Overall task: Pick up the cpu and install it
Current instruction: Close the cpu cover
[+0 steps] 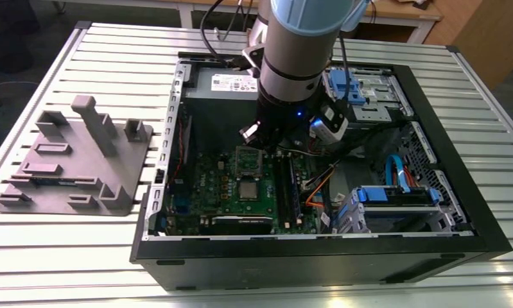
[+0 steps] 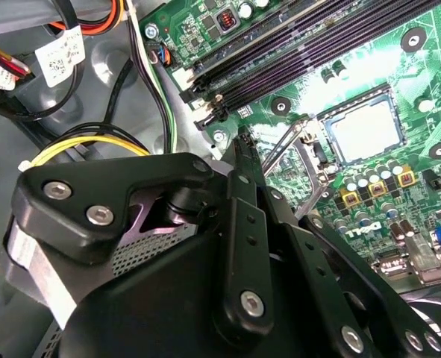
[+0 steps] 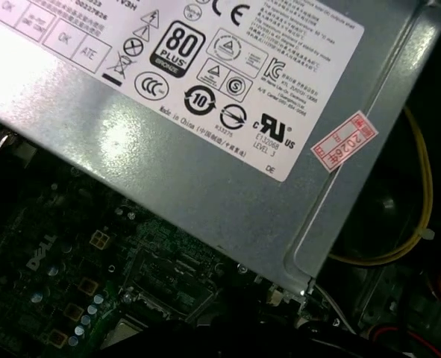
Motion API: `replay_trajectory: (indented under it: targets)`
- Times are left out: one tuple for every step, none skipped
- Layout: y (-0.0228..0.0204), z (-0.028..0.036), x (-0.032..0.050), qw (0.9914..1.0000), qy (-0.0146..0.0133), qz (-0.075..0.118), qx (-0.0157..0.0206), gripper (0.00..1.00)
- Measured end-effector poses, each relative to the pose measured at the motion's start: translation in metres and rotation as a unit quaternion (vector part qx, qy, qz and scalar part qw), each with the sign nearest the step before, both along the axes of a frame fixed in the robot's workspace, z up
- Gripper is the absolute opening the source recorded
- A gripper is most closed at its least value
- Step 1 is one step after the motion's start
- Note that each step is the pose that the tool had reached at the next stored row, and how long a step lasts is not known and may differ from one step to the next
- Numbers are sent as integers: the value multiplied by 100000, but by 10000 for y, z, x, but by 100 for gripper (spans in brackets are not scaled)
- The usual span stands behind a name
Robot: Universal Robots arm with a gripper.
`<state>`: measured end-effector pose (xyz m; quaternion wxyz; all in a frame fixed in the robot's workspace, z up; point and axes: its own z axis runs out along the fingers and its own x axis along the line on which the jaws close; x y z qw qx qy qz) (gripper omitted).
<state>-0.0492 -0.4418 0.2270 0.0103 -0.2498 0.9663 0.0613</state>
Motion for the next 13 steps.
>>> replay_trajectory:
  targets:
    - [0, 0, 0, 100000, 1, 4, -1, 10]
    - [0, 0, 0, 100000, 0, 7, -1, 10]
    - [0, 1, 0, 100000, -2, 8, 12, 10]
    - [-1, 7, -1, 100000, -1, 42, -1, 10]
    - [-1, 13, -3, 100000, -28, 84, 8, 10]
    - [-1, 19, -4, 100000, -61, 132, 35, 10]
    - [-3, 26, -5, 100000, -89, 176, 53, 10]
    - [-4, 33, -7, 100000, -119, 225, 77, 10]
    - [-6, 41, -9, 99999, -153, 280, 91, 10]
    - [-7, 45, -12, 99999, -198, 352, 108, 10]
    - [-9, 49, -15, 99999, -249, 452, 119, 10]
    - [-11, 53, -19, 99998, -303, 579, 117, 10]
    - [-13, 58, -23, 99997, -359, 731, 108, 10]
